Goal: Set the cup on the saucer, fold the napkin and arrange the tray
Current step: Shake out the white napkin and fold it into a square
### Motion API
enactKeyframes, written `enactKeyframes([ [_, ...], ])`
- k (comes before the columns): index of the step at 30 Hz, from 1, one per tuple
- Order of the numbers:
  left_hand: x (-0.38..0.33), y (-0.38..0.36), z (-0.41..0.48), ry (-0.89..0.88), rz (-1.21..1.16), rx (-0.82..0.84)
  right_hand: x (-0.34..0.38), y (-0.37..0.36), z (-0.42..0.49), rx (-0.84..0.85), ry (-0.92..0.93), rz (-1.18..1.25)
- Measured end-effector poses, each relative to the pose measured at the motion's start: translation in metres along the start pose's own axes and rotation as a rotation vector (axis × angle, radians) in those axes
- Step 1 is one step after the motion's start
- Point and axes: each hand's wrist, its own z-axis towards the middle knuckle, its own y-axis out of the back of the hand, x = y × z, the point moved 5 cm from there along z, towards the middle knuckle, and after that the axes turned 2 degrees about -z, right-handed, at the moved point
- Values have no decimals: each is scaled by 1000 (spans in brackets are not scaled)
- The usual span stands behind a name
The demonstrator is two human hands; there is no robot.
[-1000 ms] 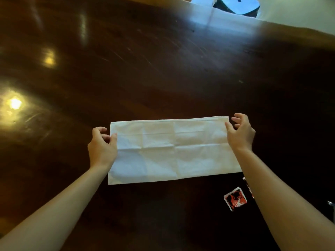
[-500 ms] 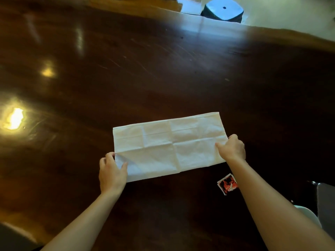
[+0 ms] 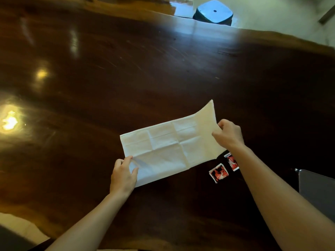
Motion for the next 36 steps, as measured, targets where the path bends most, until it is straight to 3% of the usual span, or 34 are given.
enactKeyframes([
  [7, 0, -1, -5, 8, 96, 41, 85, -12, -63, 58, 298, -96],
  [15, 13, -3, 1, -25, 49, 122, 136, -97, -120, 148, 430, -87],
  [18, 13, 1, 3, 19, -1, 72, 147, -126, -137, 176, 439, -61],
  [20, 10, 7, 6, 79, -98, 0, 151, -141, -146, 198, 450, -63],
  [23, 2, 10, 16, 385, -683, 84, 154, -152, -156, 216, 475, -69],
  [25, -5, 13, 26, 451, -910, 101, 154, -156, -162, 232, 514, -73],
  [30, -2, 23, 49, 410, -875, -42, 148, -166, -176, 297, 572, -96],
  [36, 13, 19, 59, 345, -778, -80, 130, -184, -191, 390, 623, -127],
])
